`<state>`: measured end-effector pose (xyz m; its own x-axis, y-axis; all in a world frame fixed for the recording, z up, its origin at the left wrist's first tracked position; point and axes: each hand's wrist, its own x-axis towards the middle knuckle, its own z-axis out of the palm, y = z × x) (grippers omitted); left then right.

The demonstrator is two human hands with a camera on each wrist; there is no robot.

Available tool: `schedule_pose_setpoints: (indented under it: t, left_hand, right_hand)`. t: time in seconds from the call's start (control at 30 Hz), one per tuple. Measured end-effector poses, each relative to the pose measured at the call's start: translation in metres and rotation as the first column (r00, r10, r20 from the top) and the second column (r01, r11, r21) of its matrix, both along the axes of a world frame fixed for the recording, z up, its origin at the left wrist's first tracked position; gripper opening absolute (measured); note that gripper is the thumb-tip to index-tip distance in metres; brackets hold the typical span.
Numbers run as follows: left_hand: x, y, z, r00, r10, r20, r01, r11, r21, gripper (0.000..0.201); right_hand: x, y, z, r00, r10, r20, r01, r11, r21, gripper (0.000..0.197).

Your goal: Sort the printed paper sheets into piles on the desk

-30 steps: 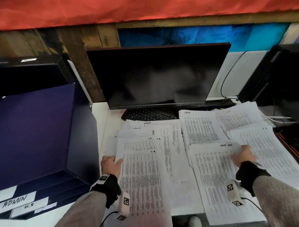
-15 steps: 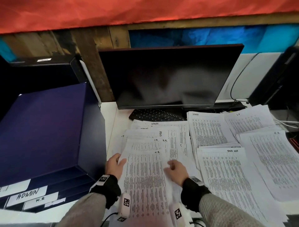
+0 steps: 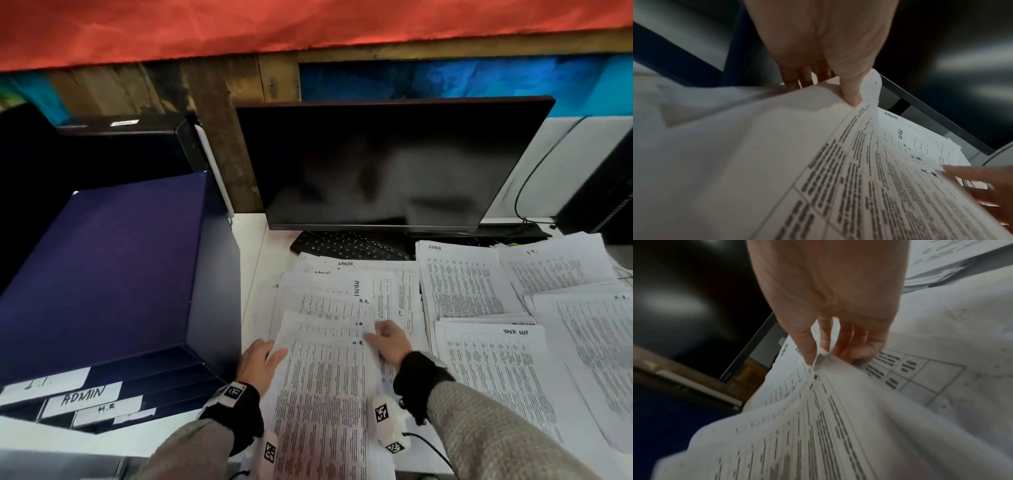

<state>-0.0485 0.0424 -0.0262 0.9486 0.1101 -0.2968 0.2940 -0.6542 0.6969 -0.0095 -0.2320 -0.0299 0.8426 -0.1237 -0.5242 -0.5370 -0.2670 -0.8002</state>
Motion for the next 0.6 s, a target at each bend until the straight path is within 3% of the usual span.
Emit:
schedule_pose_setpoints:
  t: [0.07, 0.13, 0.23, 0.37, 0.5, 0.53, 0.6]
  left_hand:
    - [0.000, -0.003, 0.000, 1.000, 0.012, -0.027, -0.011, 0.999, 0.041, 0.029]
    - [0.002, -0.004, -0.003, 0.999, 0.032, -0.032, -0.030, 0.998, 0.061, 0.029]
    - [0.004, -0.007, -0.004, 0.997, 0.070, -0.019, -0.068, 0.995, 0.072, 0.028]
    - [0.009, -0.009, -0.003, 0.988, 0.156, -0.005, -0.156, 0.987, -0.026, 0.022]
    - [0.014, -0.007, -0.005, 0.961, 0.277, -0.023, -0.272, 0.923, -0.271, 0.030]
    - [0.015, -0.008, -0.003, 0.955, 0.296, -0.032, -0.291, 0.903, -0.317, 0.025]
    - [0.014, -0.009, -0.005, 0.956, 0.291, -0.031, -0.281, 0.884, -0.373, 0.018]
  right_hand:
    - [-0.002, 0.006, 0.004, 0.991, 0.049, 0.122, -0.036, 0.994, -0.104, 0.014]
    - [-0.006, 0.012, 0.006, 0.972, 0.087, 0.221, -0.041, 0.978, -0.203, 0.023]
    - [-0.014, 0.015, 0.009, 0.952, 0.080, 0.295, -0.011, 0.974, -0.227, 0.028]
    - [-0.027, 0.012, 0.007, 0.952, 0.096, 0.292, -0.101, 0.995, 0.003, 0.022]
    - [-0.036, 0.005, 0.013, 0.982, 0.065, 0.178, -0.113, 0.956, 0.272, 0.022]
    - [-0.037, 0.004, 0.013, 0.991, 0.039, 0.130, -0.083, 0.934, 0.347, 0.027]
    - [-0.037, 0.000, 0.010, 0.998, -0.045, 0.035, 0.023, 0.884, 0.468, 0.074]
